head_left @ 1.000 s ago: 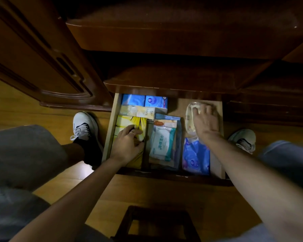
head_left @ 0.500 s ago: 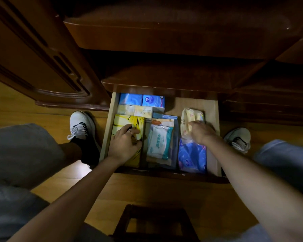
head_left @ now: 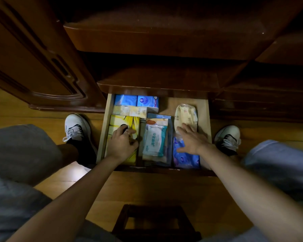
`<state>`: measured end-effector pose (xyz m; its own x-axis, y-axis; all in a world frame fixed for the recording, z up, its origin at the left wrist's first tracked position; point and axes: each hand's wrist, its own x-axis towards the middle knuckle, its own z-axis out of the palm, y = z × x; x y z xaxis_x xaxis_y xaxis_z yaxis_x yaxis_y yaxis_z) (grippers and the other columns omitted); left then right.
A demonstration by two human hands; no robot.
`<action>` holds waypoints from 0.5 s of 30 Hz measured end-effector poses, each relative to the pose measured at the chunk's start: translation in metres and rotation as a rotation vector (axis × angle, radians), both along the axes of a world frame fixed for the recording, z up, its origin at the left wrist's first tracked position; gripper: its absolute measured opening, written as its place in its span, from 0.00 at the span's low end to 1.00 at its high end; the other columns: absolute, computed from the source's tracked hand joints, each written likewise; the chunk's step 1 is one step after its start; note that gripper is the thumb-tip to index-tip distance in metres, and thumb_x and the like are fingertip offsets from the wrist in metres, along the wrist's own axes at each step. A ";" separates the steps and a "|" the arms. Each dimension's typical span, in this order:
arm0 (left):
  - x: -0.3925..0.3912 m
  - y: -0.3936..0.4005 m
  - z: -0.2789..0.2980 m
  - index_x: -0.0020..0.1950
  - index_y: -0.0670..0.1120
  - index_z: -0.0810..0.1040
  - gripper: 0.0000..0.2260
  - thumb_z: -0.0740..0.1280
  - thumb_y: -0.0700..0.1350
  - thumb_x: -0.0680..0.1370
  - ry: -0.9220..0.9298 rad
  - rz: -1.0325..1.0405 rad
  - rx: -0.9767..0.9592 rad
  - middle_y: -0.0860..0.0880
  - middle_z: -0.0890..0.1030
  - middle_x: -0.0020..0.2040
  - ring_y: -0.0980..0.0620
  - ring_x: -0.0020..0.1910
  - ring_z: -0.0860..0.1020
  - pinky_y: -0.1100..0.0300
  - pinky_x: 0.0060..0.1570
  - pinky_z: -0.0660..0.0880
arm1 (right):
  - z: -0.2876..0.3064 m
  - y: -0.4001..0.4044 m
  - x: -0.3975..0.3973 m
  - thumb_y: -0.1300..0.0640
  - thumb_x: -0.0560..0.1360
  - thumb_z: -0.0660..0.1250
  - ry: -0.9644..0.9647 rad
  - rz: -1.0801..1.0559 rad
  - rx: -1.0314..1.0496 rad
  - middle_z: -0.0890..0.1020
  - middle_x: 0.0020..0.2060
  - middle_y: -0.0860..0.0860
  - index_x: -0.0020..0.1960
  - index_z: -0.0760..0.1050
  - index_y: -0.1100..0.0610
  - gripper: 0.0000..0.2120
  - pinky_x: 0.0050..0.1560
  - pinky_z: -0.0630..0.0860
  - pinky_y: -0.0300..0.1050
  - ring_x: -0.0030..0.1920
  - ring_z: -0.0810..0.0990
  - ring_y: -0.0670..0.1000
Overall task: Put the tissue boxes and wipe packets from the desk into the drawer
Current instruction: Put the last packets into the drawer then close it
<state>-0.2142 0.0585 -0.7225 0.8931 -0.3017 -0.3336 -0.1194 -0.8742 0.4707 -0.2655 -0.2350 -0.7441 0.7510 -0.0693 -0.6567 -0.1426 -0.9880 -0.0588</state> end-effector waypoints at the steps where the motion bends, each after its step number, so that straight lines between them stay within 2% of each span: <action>1: -0.002 0.001 -0.002 0.68 0.49 0.78 0.21 0.73 0.51 0.76 0.000 -0.011 0.007 0.45 0.68 0.76 0.41 0.73 0.67 0.48 0.70 0.68 | -0.004 0.000 -0.007 0.41 0.72 0.75 0.004 -0.002 0.000 0.45 0.83 0.50 0.83 0.43 0.50 0.54 0.77 0.58 0.60 0.82 0.47 0.56; 4: -0.005 0.005 -0.006 0.70 0.49 0.76 0.23 0.74 0.50 0.76 0.010 -0.030 0.025 0.44 0.66 0.77 0.41 0.76 0.63 0.48 0.72 0.66 | -0.014 0.003 -0.023 0.46 0.73 0.76 -0.023 0.016 -0.066 0.46 0.82 0.50 0.83 0.38 0.50 0.56 0.76 0.62 0.59 0.81 0.50 0.57; 7: -0.006 0.009 -0.010 0.71 0.49 0.75 0.25 0.74 0.51 0.75 0.005 -0.056 0.032 0.43 0.65 0.78 0.42 0.77 0.63 0.49 0.72 0.66 | -0.021 0.007 -0.024 0.43 0.72 0.75 -0.057 0.040 -0.135 0.48 0.82 0.52 0.83 0.39 0.51 0.56 0.75 0.65 0.57 0.79 0.53 0.57; 12: -0.006 0.012 -0.009 0.70 0.51 0.75 0.23 0.73 0.53 0.76 -0.028 -0.085 0.024 0.45 0.66 0.78 0.44 0.77 0.63 0.50 0.70 0.66 | -0.012 0.007 -0.020 0.42 0.73 0.74 -0.024 0.036 -0.136 0.49 0.82 0.52 0.83 0.40 0.52 0.54 0.72 0.69 0.56 0.80 0.54 0.58; 15: -0.010 0.016 0.001 0.70 0.53 0.75 0.24 0.70 0.59 0.77 -0.037 -0.139 -0.002 0.47 0.65 0.78 0.45 0.77 0.62 0.48 0.70 0.69 | 0.006 0.013 -0.019 0.41 0.75 0.71 -0.025 0.050 -0.174 0.50 0.82 0.53 0.83 0.43 0.50 0.49 0.73 0.67 0.58 0.79 0.57 0.61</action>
<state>-0.2239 0.0747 -0.7220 0.8543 -0.4239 -0.3007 -0.2565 -0.8471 0.4655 -0.2840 -0.2221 -0.7382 0.7722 -0.1420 -0.6193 -0.0934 -0.9895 0.1105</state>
